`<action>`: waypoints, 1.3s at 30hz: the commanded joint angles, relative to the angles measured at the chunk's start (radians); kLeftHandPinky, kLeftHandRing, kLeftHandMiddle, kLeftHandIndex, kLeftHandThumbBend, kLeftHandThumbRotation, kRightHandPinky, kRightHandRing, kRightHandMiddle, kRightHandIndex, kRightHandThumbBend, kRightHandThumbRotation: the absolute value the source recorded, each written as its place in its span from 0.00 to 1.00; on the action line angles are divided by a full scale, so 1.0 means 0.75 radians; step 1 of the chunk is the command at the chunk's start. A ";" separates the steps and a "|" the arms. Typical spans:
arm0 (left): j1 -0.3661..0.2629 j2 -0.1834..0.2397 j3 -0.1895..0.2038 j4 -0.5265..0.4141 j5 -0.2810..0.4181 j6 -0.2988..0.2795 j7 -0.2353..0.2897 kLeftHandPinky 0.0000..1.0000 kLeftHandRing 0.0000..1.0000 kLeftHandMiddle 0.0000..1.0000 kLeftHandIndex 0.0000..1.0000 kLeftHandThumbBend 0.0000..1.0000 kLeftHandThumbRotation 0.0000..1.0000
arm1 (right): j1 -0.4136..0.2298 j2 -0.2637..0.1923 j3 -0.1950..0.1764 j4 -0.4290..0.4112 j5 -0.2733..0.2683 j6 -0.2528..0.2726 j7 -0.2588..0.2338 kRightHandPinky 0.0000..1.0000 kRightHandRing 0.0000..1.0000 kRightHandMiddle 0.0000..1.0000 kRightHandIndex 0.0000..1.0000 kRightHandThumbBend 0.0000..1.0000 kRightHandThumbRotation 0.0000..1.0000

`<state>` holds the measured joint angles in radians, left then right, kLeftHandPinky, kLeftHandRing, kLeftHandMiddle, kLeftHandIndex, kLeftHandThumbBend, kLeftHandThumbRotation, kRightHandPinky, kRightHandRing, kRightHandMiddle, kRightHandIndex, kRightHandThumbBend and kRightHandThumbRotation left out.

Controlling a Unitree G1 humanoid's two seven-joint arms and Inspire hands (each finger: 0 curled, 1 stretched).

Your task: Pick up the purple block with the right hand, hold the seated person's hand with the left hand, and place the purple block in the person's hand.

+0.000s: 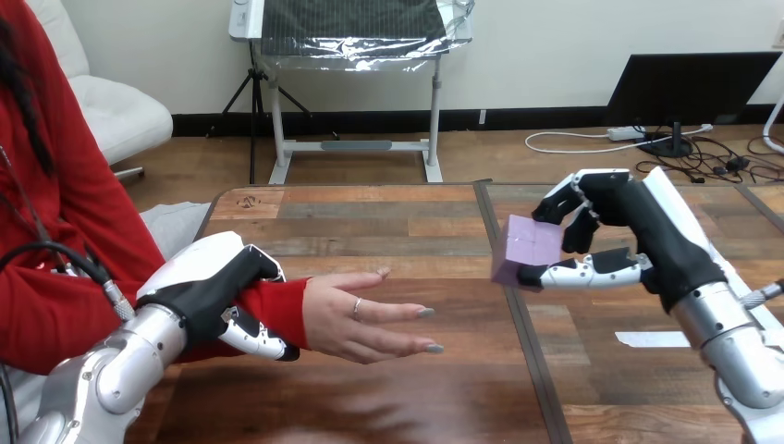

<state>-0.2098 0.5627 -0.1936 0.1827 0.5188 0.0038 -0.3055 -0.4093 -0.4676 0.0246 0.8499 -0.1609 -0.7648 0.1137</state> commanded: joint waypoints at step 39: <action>-0.337 -0.187 0.012 -0.047 -0.041 -0.030 0.084 0.19 0.26 0.34 0.38 0.66 0.00 | -0.098 0.038 -0.022 0.004 -0.026 -0.031 -0.047 0.28 0.32 0.37 0.43 0.78 0.00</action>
<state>-0.2688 0.4988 -0.1938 0.1925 0.5208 0.0122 -0.3021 -0.4093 -0.4636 0.0277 0.8787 -0.1986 -0.7650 0.1095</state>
